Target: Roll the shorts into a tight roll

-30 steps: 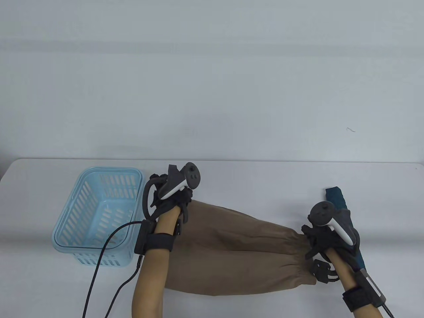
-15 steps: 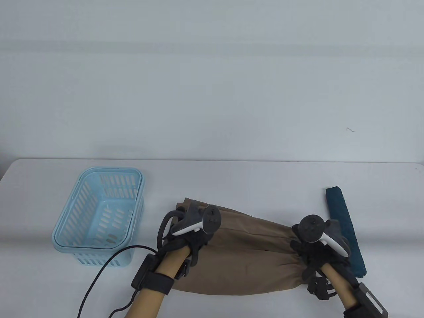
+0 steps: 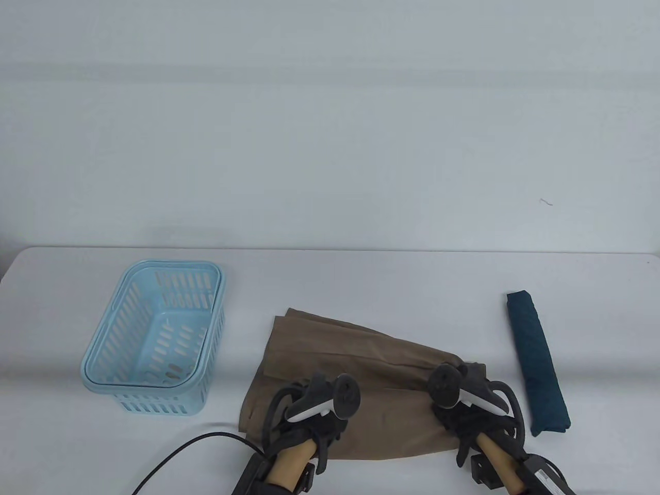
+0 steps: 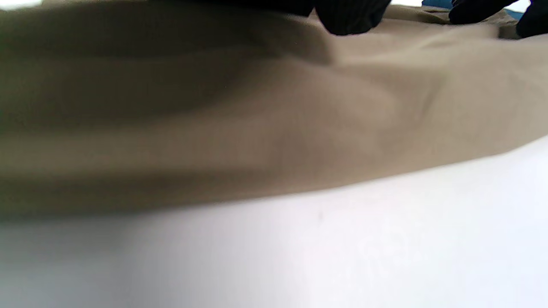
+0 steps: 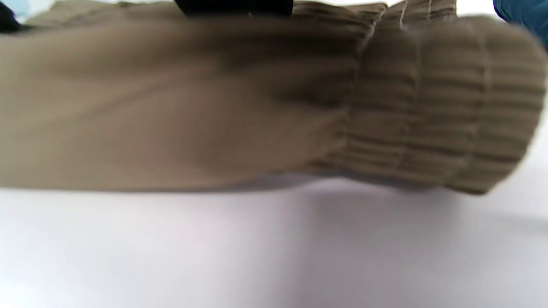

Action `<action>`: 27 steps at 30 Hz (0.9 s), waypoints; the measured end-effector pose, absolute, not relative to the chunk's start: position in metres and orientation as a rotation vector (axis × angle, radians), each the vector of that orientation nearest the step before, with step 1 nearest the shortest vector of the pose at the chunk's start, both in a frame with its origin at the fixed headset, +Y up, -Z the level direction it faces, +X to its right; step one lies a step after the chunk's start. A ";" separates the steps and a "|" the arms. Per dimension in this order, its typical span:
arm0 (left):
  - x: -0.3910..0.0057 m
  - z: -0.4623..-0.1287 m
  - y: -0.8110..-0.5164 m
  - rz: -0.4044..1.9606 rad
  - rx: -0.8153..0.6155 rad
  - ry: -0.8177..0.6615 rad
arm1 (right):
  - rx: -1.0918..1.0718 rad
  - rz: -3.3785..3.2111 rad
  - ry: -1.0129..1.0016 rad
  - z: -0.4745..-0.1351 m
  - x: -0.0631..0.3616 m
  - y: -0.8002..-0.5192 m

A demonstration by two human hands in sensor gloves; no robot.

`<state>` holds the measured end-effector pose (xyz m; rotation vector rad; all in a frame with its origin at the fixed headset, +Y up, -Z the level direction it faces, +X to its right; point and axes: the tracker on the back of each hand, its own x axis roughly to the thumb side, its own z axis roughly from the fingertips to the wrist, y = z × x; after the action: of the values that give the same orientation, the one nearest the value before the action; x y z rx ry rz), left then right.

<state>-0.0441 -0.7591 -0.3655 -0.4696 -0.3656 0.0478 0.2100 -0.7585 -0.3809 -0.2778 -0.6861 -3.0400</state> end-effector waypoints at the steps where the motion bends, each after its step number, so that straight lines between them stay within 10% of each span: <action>1: -0.044 -0.364 -0.763 0.048 -0.475 -0.362 | -0.278 -3.020 -0.694 -0.381 0.210 -0.763; 27: -0.047 -0.396 -0.767 0.021 -0.542 -0.249 | -0.226 -2.919 -0.744 -0.384 0.200 -0.768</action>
<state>-0.0470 -0.7669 -0.3958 -0.5421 -0.2492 0.0212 0.1997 -0.7680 -0.3835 -0.2261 -0.7445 -2.9189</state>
